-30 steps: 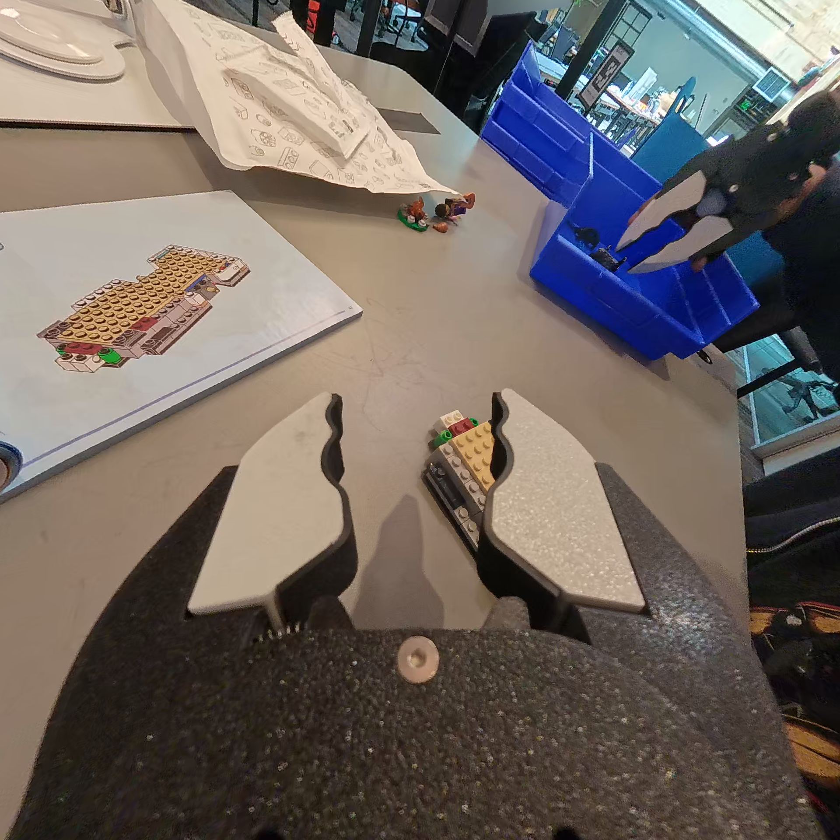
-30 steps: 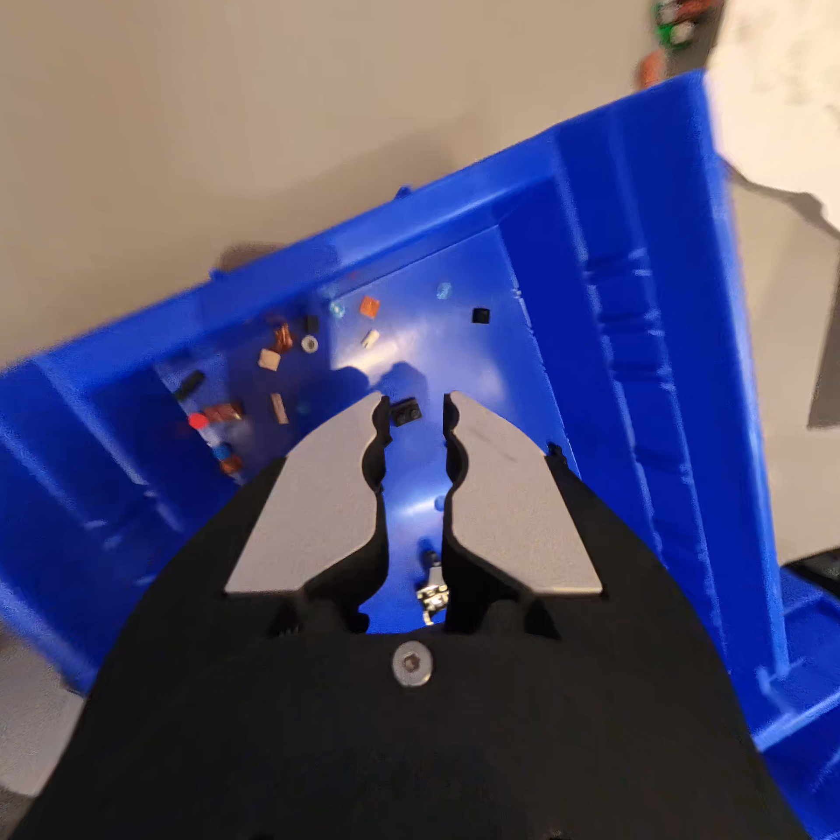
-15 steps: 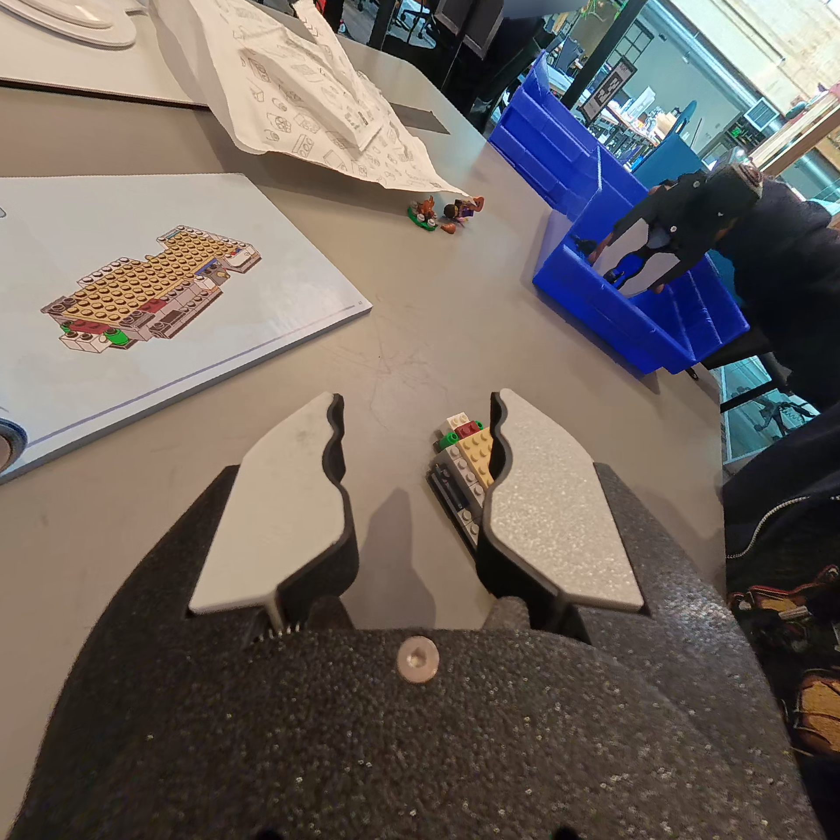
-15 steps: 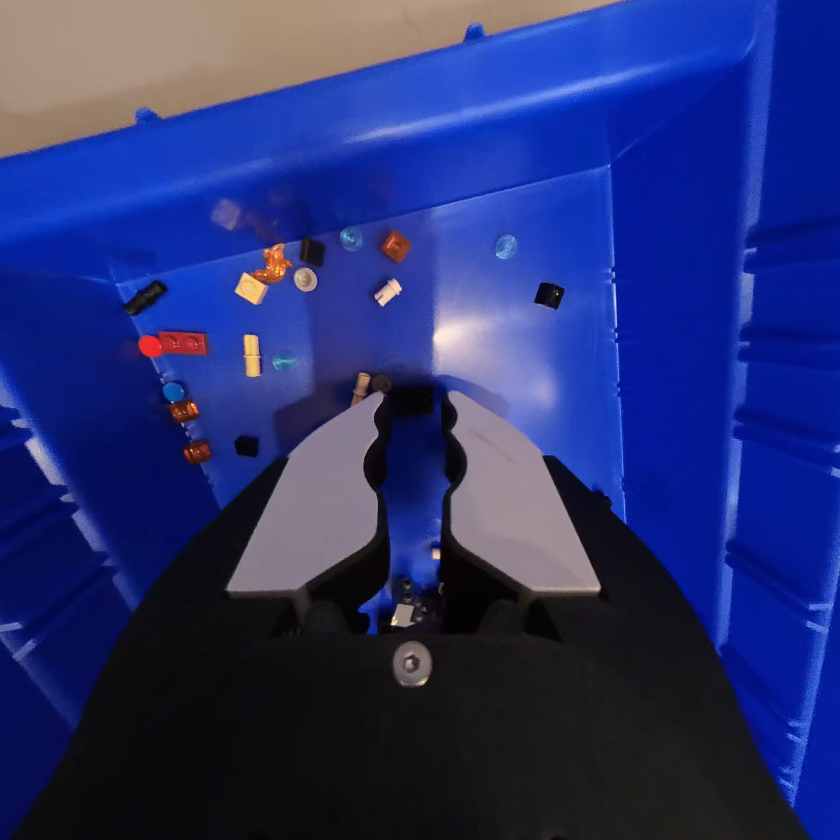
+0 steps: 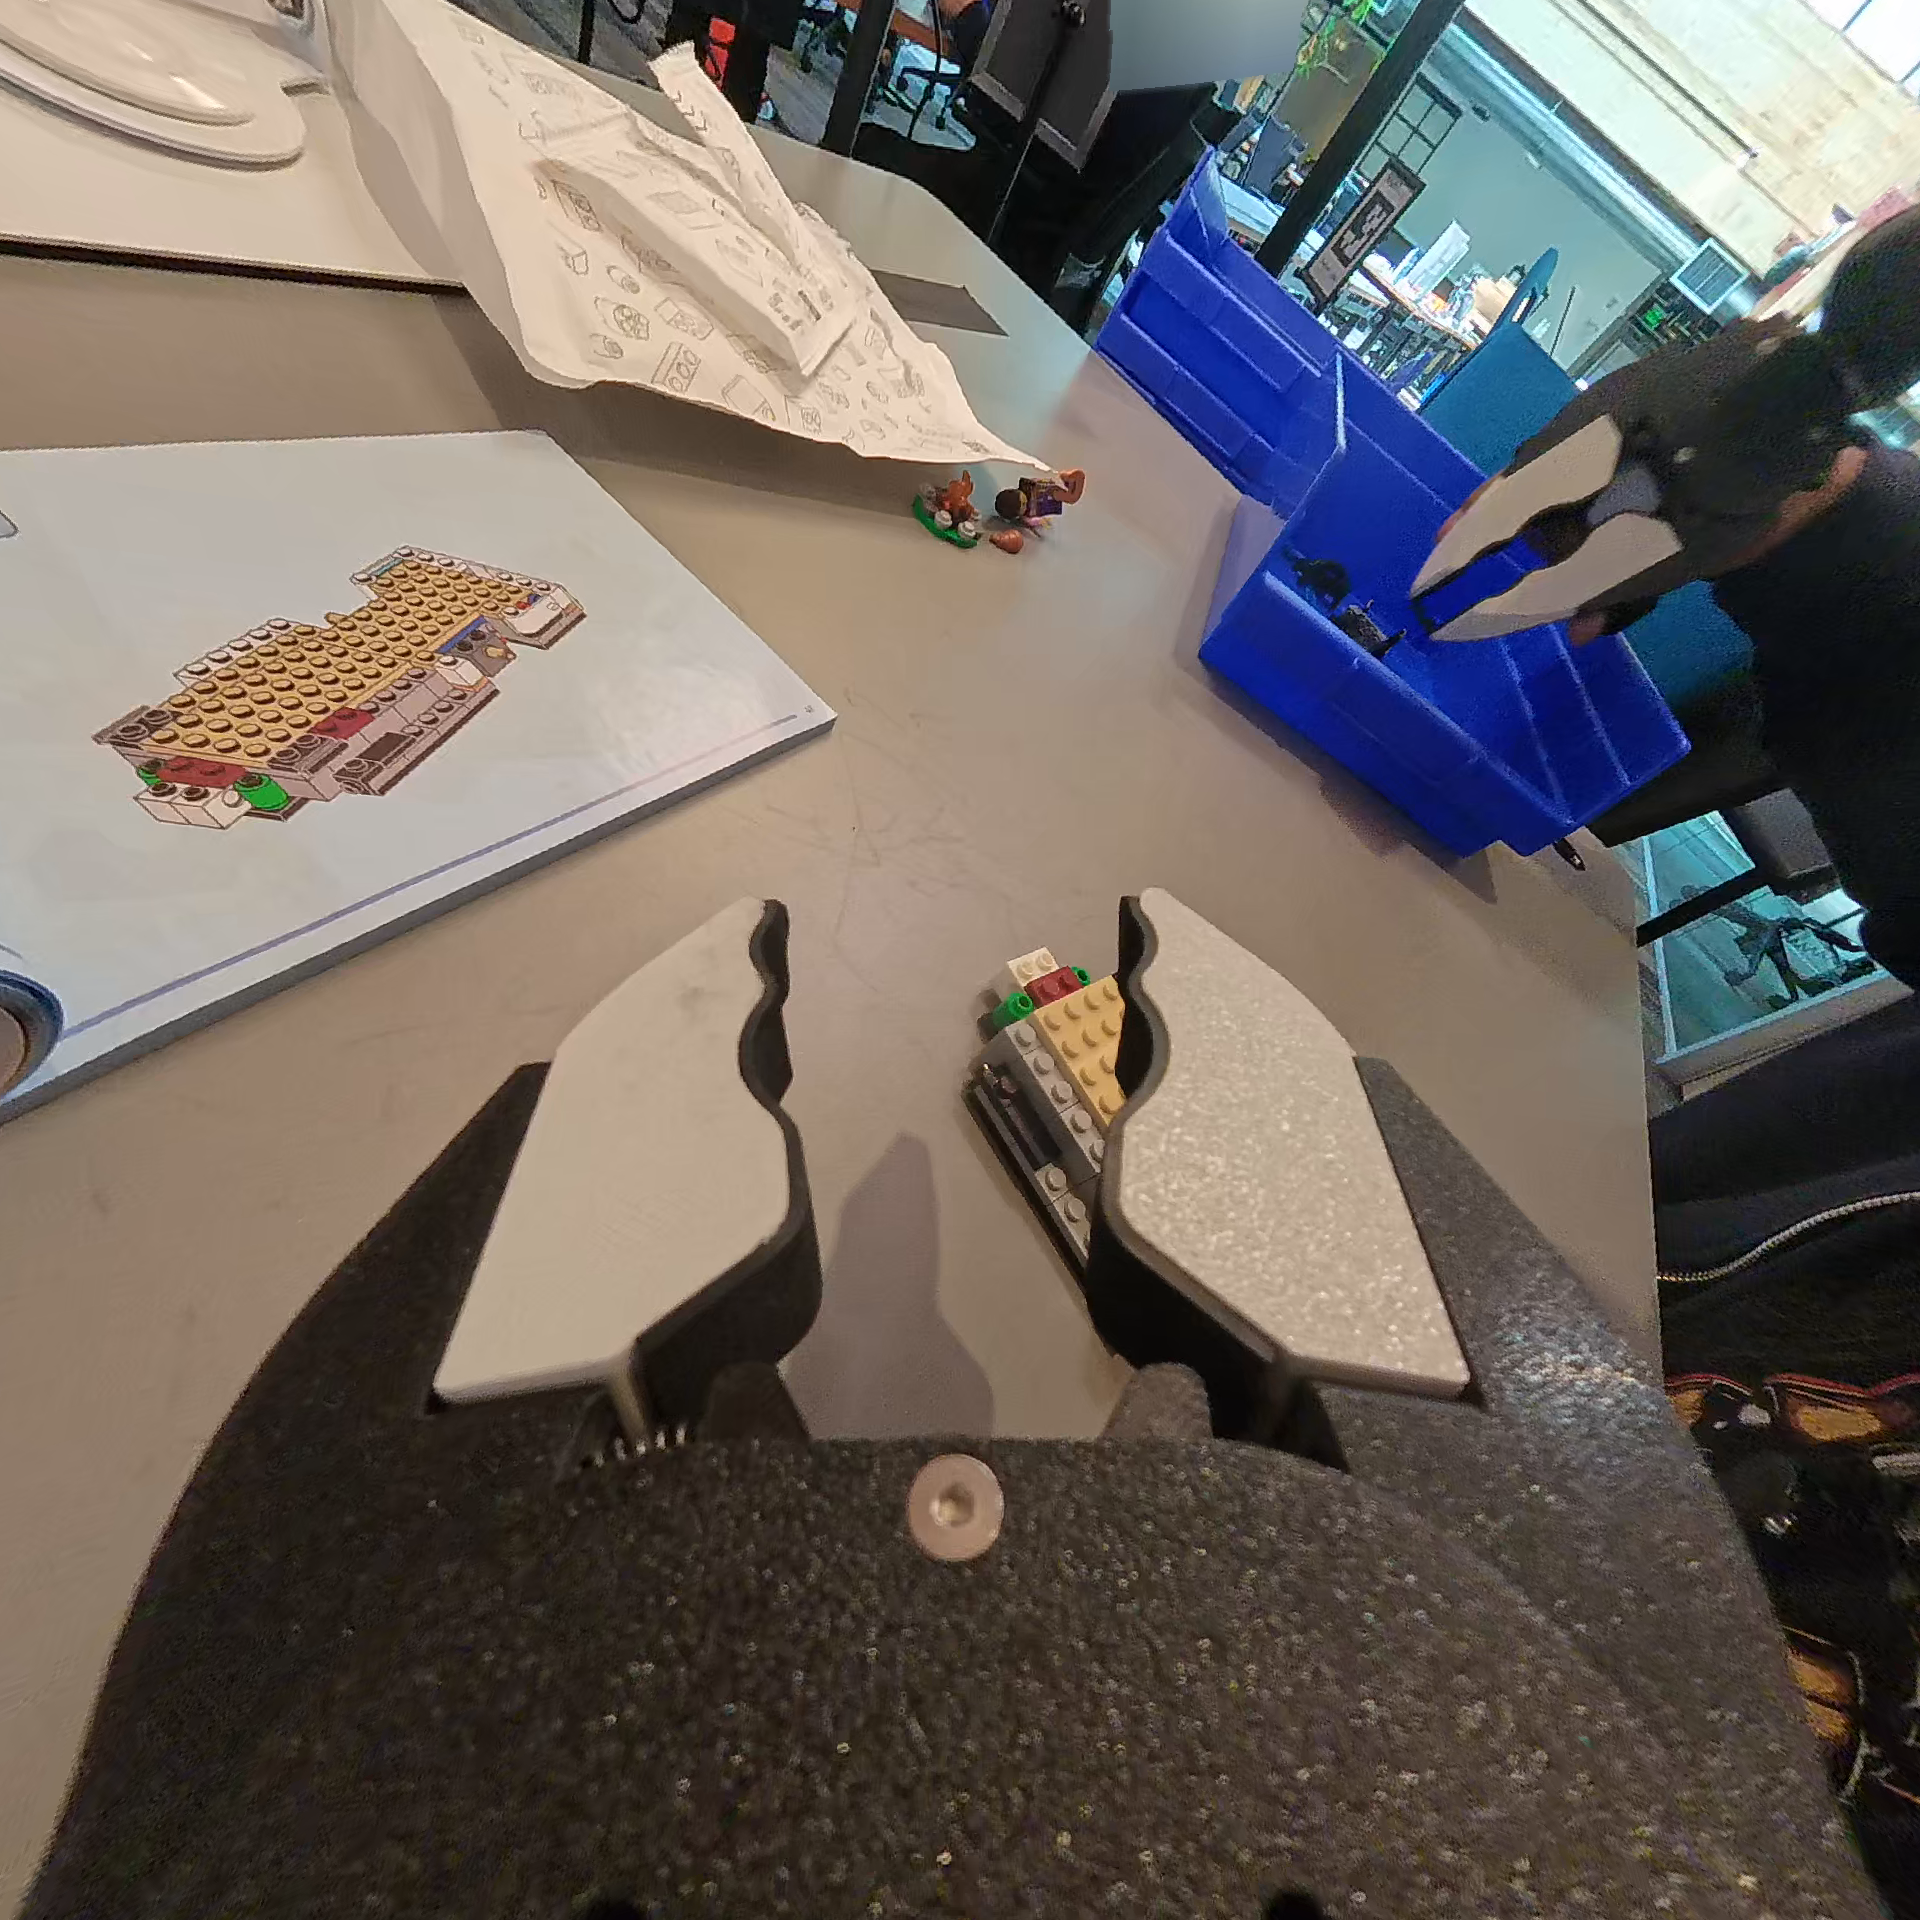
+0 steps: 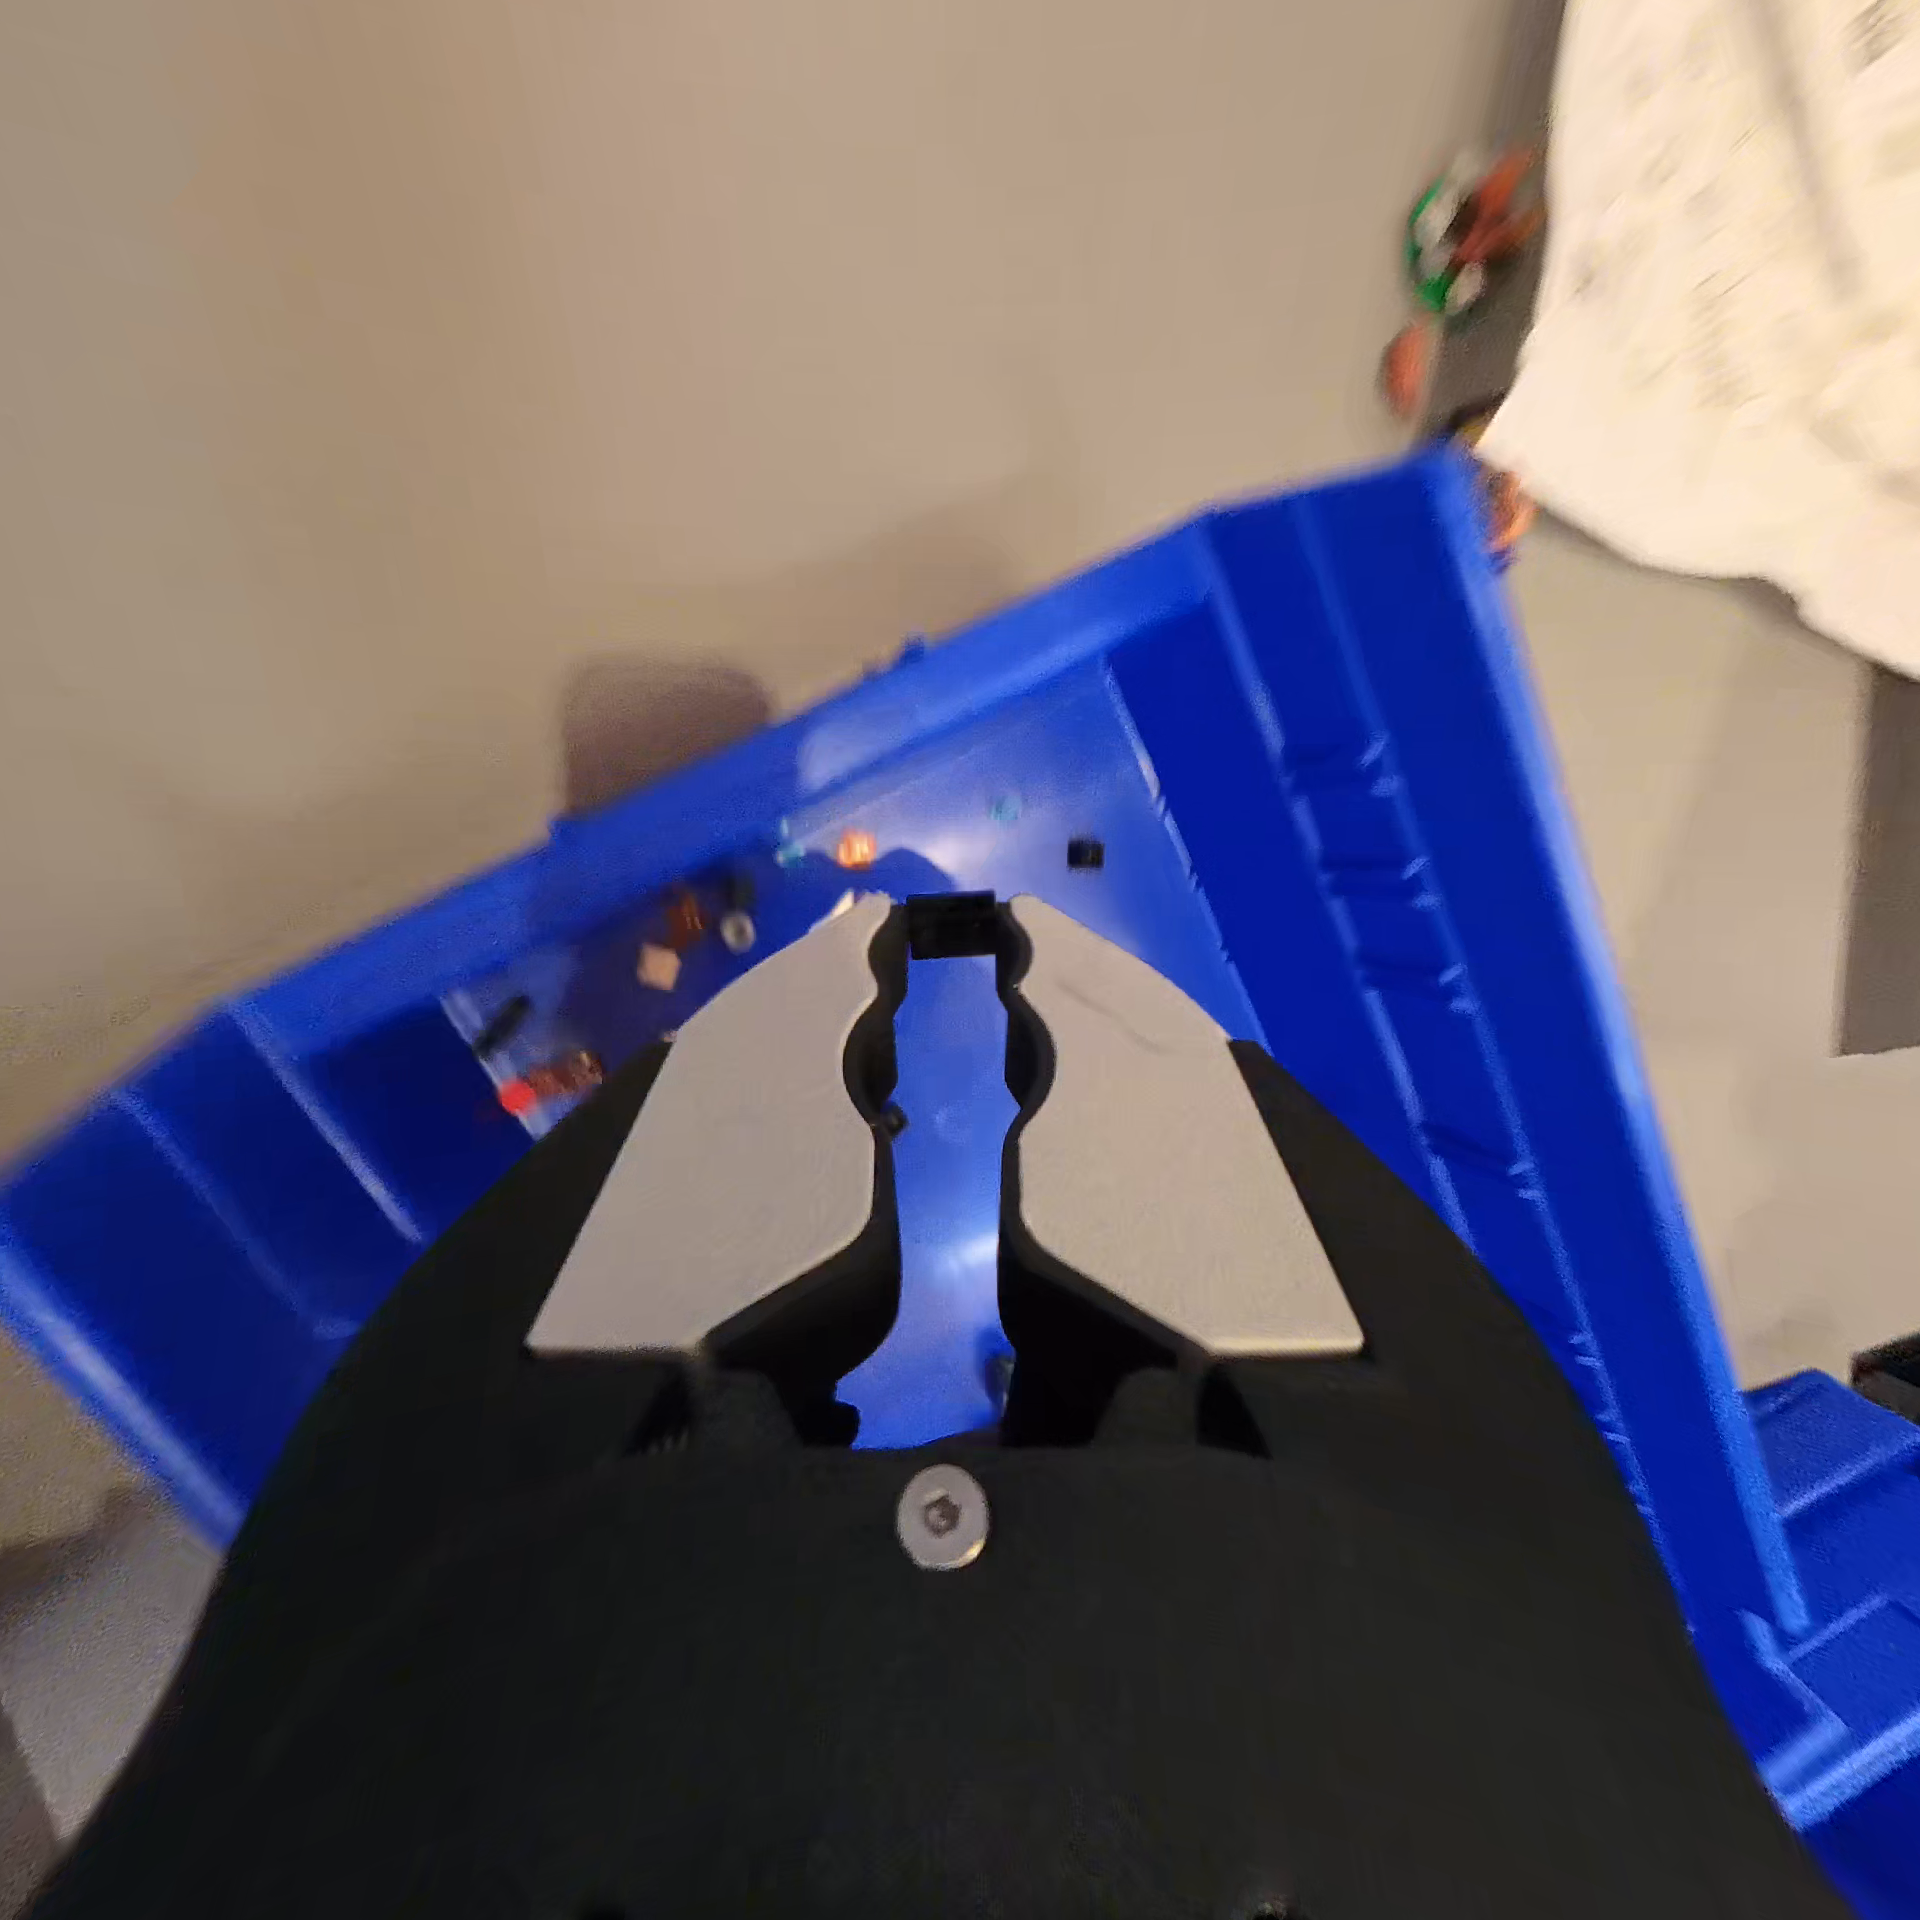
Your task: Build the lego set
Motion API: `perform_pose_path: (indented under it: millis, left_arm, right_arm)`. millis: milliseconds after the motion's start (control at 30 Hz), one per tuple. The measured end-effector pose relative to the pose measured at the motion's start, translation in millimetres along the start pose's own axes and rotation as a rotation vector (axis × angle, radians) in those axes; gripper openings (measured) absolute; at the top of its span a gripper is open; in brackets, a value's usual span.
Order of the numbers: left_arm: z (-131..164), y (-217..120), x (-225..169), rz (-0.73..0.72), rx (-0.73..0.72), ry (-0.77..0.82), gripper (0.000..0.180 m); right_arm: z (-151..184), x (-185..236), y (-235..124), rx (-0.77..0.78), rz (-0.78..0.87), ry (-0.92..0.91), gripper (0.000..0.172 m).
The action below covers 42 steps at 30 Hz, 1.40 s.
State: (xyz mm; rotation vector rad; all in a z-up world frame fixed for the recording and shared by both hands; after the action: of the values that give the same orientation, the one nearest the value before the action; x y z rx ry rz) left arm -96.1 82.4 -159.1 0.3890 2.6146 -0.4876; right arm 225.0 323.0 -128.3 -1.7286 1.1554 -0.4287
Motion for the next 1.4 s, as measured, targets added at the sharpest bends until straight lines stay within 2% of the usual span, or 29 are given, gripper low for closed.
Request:
perform_pose_path:
  millis: [133, 200, 300, 400, 533, 700, 800, 900, 1000, 1100, 1233, 1400]
  left_arm:
    - [0, -3, 1, -0.036, -0.016, -0.004, 0.058]
    - [0, -6, 2, -0.065, -0.039, -0.008, 0.056]
    - [0, -12, 0, -0.068, -0.074, -0.013, 0.055]
    - [2, -17, -1, -0.073, -0.088, -0.037, 0.055]
    - [2, -20, 2, -0.093, -0.100, -0.059, 0.054]
    - [2, -20, 1, -0.092, -0.095, -0.057, 0.054]
    - [3, -19, 2, -0.091, -0.090, -0.060, 0.054]
    - [2, -20, 3, -0.086, -0.093, -0.072, 0.054]
    - [2, -20, 4, -0.078, -0.098, -0.090, 0.054]
    - [1, -19, 5, -0.066, -0.095, -0.102, 0.054]
    - [0, -17, 4, -0.032, -0.093, -0.096, 0.054]
    - [-1, -18, 7, -0.031, -0.105, -0.120, 0.054]
  right_arm:
    - [-72, 30, -7, -0.102, 0.058, 0.018, 0.016]
    - [-107, 57, 3, -0.169, 0.013, -0.006, 0.016]
    - [-145, 94, 32, -0.244, -0.096, 0.013, 0.016]
    - [-157, 110, 75, -0.206, -0.119, 0.029, 0.016]
    - [-150, 123, 123, -0.101, -0.137, -0.014, 0.016]
    - [-154, 122, 130, -0.127, -0.164, 0.025, 0.023]
    - [-154, 118, 110, -0.160, -0.167, 0.036, 0.025]
    - [-143, 102, 68, -0.191, -0.152, 0.024, 0.025]
    - [-110, 70, 18, -0.159, -0.084, -0.003, 0.025]
    - [-63, 39, -15, -0.061, -0.022, -0.033, 0.025]
    - [-16, 27, -26, -0.015, -0.153, -0.066, 0.025]
    - [5, 27, -14, -0.087, -0.401, -0.088, 0.024]
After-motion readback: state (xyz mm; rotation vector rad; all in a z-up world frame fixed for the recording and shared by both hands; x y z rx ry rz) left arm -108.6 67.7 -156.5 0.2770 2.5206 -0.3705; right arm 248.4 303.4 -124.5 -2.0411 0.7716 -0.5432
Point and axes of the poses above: each gripper's, where its closed fingertips meet, y out along the fingers, z out of its underside, x = y × z across the jaws, the point moved 4 cm from there along -y, back along the fingers, and after that the axes turned 3 degrees about -x, right-handed, at the moved point
